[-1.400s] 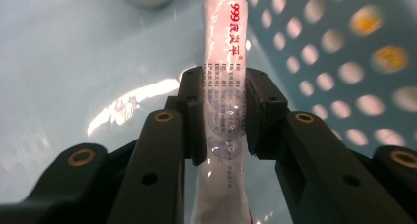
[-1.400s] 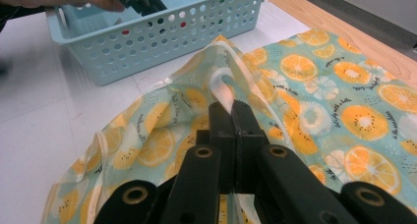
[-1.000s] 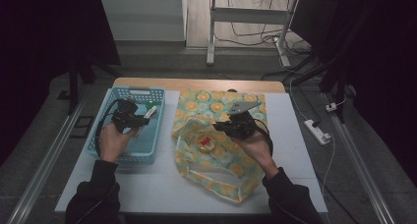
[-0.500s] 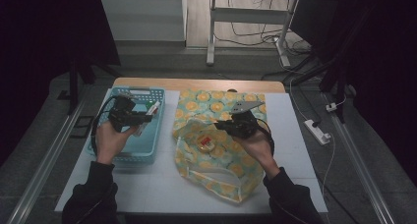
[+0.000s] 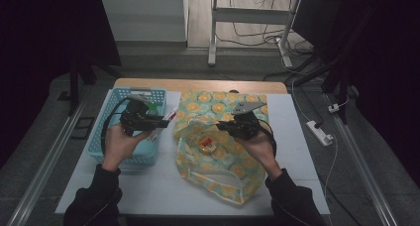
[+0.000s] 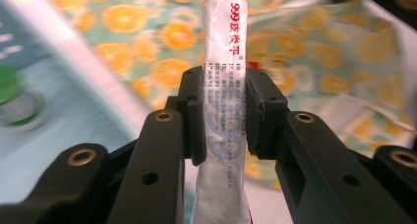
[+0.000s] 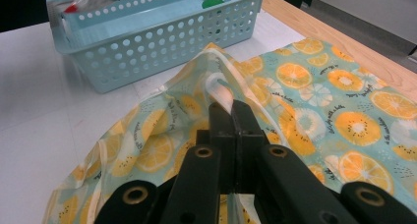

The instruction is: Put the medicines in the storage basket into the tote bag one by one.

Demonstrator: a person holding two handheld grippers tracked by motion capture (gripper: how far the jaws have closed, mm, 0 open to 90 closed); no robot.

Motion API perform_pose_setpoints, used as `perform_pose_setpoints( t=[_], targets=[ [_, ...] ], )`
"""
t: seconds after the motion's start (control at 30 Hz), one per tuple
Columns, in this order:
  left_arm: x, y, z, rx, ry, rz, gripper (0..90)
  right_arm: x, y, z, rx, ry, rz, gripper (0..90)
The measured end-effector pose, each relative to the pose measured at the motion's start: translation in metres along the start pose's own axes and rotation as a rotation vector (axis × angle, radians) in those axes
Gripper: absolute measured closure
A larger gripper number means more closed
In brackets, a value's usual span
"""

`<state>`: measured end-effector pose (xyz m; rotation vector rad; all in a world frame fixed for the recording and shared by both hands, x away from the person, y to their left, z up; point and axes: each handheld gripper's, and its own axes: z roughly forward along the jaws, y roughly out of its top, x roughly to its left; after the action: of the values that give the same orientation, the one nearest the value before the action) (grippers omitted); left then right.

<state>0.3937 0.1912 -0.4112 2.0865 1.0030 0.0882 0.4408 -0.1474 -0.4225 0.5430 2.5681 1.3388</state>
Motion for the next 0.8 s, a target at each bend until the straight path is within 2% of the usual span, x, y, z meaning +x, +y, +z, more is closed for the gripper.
perform_pose_setpoints(
  t=[0.17,0.27,0.47,0.6,0.8],
  targets=[
    [-0.016,0.006,0.014,0.034,-0.062,0.050,71.5,-0.001,0.000,-0.002,-0.005,-0.004,0.003,90.0],
    [-0.024,0.008,0.023,0.061,-0.084,0.074,71.5,-0.001,0.001,-0.002,-0.009,-0.003,0.006,90.0],
    [-0.035,0.010,0.041,0.090,-0.145,0.095,71.5,-0.001,0.001,-0.004,-0.019,-0.004,0.011,90.0],
    [-0.043,0.012,0.055,0.111,-0.160,0.109,71.5,0.001,0.003,-0.005,-0.026,-0.004,0.007,90.0],
    [-0.050,0.015,0.074,0.140,-0.163,0.123,71.5,0.005,0.005,-0.005,-0.029,0.003,-0.001,90.0]
  ],
)
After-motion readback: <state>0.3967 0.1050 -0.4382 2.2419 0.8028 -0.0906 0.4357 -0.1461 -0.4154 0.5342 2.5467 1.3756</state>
